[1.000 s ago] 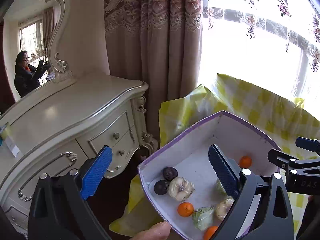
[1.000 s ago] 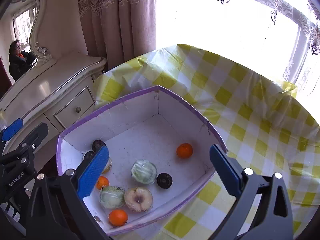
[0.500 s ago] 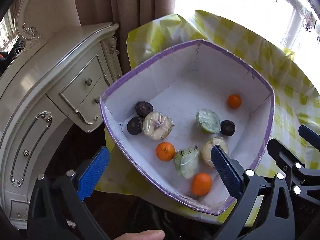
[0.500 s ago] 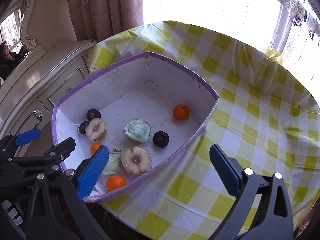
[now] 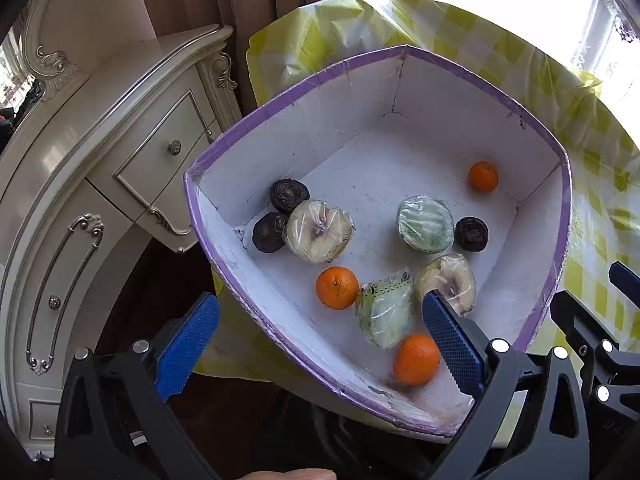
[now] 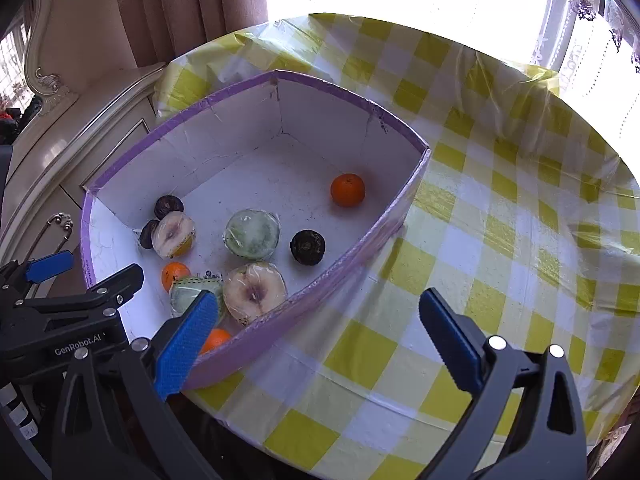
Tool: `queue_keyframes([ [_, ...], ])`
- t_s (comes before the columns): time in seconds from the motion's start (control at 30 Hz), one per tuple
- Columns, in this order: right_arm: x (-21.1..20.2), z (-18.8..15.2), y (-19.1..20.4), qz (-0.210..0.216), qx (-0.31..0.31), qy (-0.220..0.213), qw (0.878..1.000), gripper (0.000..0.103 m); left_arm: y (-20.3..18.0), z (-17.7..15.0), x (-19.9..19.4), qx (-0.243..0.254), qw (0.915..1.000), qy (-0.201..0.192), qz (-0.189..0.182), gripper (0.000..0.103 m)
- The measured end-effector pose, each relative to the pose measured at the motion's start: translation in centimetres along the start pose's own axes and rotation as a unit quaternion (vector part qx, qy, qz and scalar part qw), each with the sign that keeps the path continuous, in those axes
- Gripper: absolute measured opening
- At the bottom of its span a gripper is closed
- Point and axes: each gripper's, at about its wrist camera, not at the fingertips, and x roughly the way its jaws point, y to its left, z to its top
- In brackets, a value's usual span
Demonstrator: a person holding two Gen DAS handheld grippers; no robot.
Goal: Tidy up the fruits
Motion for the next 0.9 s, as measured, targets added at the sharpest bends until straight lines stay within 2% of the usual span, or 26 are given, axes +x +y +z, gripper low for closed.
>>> queue_keyframes([
  [0.9,1.3,-0.9,1.1,0.004,-0.015,0.02,1.0,0.101,0.4,-0.1,0.7,-0.008,0.9999,0.009,-0.002,0.098],
])
